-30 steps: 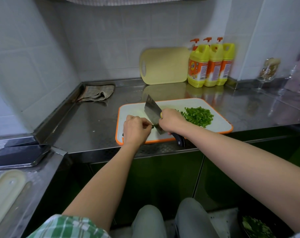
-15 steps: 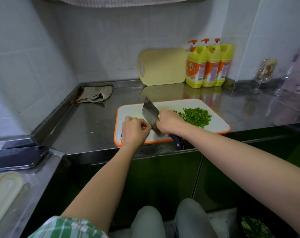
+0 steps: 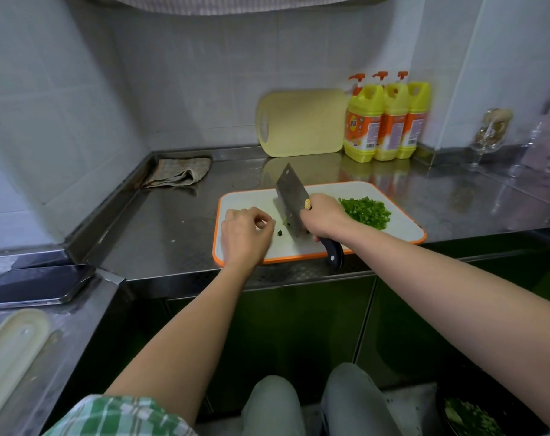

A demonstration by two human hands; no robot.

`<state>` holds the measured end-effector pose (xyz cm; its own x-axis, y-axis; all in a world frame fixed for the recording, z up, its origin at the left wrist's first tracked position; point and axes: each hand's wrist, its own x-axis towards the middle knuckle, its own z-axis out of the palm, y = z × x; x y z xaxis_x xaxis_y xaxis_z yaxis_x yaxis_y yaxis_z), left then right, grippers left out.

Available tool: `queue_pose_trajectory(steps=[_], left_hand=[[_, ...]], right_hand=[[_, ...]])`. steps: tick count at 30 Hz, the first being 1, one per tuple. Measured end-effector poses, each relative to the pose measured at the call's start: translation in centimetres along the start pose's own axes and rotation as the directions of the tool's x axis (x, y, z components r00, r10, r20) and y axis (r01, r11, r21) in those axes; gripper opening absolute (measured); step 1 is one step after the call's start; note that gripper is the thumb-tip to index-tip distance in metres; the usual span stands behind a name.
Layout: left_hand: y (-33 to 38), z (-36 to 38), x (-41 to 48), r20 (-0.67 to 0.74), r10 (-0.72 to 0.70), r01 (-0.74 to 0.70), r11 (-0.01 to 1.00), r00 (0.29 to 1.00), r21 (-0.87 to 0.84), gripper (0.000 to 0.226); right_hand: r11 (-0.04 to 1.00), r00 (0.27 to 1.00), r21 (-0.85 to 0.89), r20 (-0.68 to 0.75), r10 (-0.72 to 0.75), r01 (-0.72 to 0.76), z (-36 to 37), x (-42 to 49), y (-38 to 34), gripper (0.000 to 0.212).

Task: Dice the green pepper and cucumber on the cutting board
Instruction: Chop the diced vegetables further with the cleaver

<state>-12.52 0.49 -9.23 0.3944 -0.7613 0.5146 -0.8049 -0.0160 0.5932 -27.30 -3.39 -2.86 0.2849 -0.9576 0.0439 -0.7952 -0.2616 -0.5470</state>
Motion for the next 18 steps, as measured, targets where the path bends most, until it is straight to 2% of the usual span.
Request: queue_pose_trajectory(steps=[3, 7, 11, 15, 18], left_hand=[[-0.5, -0.8, -0.1, -0.065, -0.028, 0.032, 0.998, 0.997, 0.053, 0.018], [-1.3, -1.3, -0.3, 0.067, -0.103, 0.089, 0.978, 0.992, 0.188, 0.032], [-0.9, -1.4, -0.5, 0.140, -0.133, 0.091, 0.957, 0.981, 0.274, 0.033], [-0.7, -1.6, -0.6, 0.157, -0.128, 0.078, 0.954, 0.979, 0.288, 0.033], [-0.6, -1.6, -0.6, 0.152, -0.137, 0.090, 0.957, 0.979, 0.277, 0.034]], right_hand=[[0.998, 0.999, 0.059, 0.038, -0.005, 0.003, -0.3, -0.3, -0.2, 0.016], [0.996, 0.992, 0.092, 0.125, -0.015, 0.004, 0.1, -1.4, -1.1, 0.017], [0.996, 0.985, 0.084, 0.172, -0.004, -0.011, 0.7, -1.6, -0.8, 0.013], [0.995, 0.989, 0.056, 0.129, 0.078, -0.086, 0.0, -0.9, 0.6, 0.010], [0.993, 0.993, 0.101, 0.108, 0.044, -0.055, -0.2, -0.6, 0.6, 0.009]])
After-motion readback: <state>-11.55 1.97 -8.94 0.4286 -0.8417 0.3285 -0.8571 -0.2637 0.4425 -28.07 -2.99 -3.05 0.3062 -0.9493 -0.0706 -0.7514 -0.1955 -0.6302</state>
